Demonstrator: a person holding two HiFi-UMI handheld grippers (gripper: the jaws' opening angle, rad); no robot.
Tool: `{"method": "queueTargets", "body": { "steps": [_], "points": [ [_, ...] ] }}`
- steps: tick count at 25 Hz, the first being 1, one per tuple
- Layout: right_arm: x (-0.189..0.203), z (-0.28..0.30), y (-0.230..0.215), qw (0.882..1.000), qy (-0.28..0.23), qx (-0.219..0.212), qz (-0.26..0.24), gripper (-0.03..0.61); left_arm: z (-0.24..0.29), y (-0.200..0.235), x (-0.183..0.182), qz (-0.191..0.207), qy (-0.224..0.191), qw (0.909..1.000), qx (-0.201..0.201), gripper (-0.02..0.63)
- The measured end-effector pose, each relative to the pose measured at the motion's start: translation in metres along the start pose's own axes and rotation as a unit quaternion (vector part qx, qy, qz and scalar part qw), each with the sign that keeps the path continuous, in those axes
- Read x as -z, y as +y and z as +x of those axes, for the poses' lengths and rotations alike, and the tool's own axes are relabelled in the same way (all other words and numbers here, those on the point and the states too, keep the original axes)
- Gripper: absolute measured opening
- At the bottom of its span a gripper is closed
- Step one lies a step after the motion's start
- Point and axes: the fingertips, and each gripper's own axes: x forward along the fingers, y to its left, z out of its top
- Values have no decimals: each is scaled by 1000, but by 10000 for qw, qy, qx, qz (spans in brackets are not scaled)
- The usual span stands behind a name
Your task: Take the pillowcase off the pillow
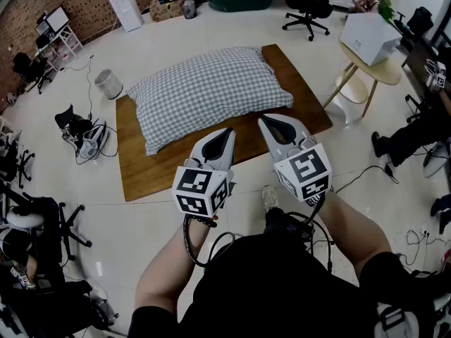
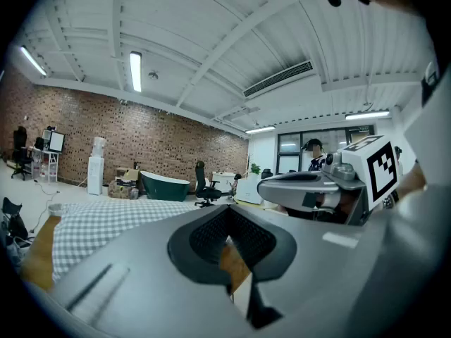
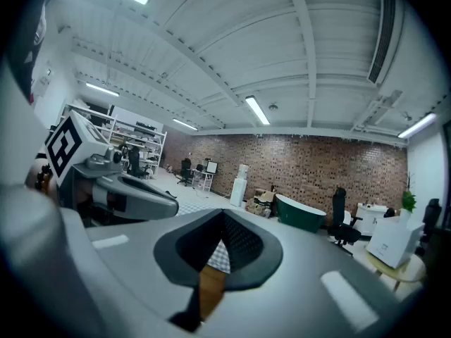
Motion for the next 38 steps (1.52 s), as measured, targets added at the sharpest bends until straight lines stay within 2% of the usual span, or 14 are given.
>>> {"method": "queueTargets", "body": {
  "steps": [5,6,10,14,17,22,26,29,31,38],
  "points": [
    [14,23,-49,9999,133,68,20,2,45,16,10,-321,31,9994,91,11],
    [16,28,-62,9998,166,74,38,2,58,19,12,-412,54,9991,102,37],
    [31,52,-115,9992,366,57,122,2,112,33,24,-880,241,9958,118,76],
    [50,80,-152,9981,590,35,189,2,150,57,41,-1437,379,9888,111,121],
    [70,108,-176,9968,764,13,251,3,175,81,61,-1953,446,9797,112,157],
    [98,135,-221,9942,1027,-56,321,6,215,99,97,-2854,581,9566,37,202],
    [98,122,-264,9905,1297,-166,431,9,238,76,103,-3625,714,9292,-75,222],
    [117,130,-308,9875,1464,-264,525,14,274,74,121,-4115,772,9079,-198,229],
    [139,142,-325,9846,1598,-362,613,33,291,81,139,-4360,790,8960,-275,236],
    [201,165,-358,9751,1997,-642,725,83,320,89,184,-4876,730,8688,-458,268]
  ]
}}
